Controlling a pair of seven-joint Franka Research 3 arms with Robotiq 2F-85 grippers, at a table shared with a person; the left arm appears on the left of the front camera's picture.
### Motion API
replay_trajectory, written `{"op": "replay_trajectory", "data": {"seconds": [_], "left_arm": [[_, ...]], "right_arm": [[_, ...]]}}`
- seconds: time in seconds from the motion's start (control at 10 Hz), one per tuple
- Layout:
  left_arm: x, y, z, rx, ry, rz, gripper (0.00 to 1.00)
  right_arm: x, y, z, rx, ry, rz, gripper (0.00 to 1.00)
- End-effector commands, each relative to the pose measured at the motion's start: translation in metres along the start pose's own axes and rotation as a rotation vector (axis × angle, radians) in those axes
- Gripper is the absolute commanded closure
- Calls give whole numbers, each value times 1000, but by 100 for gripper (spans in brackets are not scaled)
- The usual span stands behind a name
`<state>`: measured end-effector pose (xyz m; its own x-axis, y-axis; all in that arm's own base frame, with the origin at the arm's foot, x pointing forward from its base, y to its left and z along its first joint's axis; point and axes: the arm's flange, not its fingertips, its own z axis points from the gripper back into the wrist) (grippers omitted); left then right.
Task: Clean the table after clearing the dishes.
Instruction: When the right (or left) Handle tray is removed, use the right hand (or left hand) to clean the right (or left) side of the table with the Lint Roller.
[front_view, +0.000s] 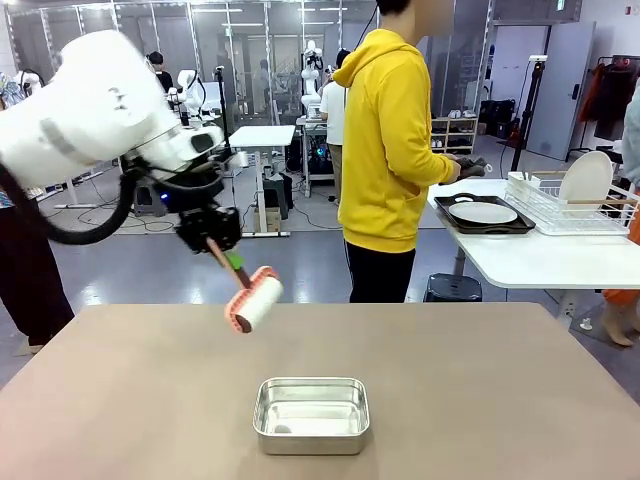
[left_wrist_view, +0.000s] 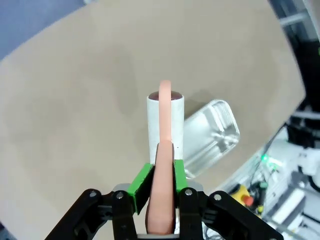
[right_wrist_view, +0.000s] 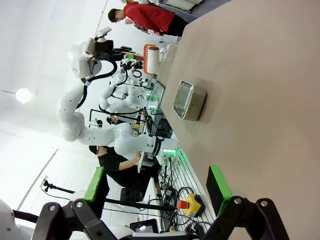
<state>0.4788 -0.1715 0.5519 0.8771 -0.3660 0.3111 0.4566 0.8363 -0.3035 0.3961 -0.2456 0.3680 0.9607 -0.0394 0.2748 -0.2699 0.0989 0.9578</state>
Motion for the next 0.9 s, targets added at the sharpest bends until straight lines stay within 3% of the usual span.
{"op": "replay_trajectory", "data": {"seconds": [0.0, 0.3, 0.8], "left_arm": [[-18, 11, -15, 62, -41, 80, 100], [-15, 32, -13, 41, -24, 82, 100], [-15, 32, -13, 41, -24, 82, 100]], "right_arm": [[-3, 4, -2, -1, 2, 5, 0], [-3, 4, -2, -1, 2, 5, 0], [-3, 4, -2, -1, 2, 5, 0]]}}
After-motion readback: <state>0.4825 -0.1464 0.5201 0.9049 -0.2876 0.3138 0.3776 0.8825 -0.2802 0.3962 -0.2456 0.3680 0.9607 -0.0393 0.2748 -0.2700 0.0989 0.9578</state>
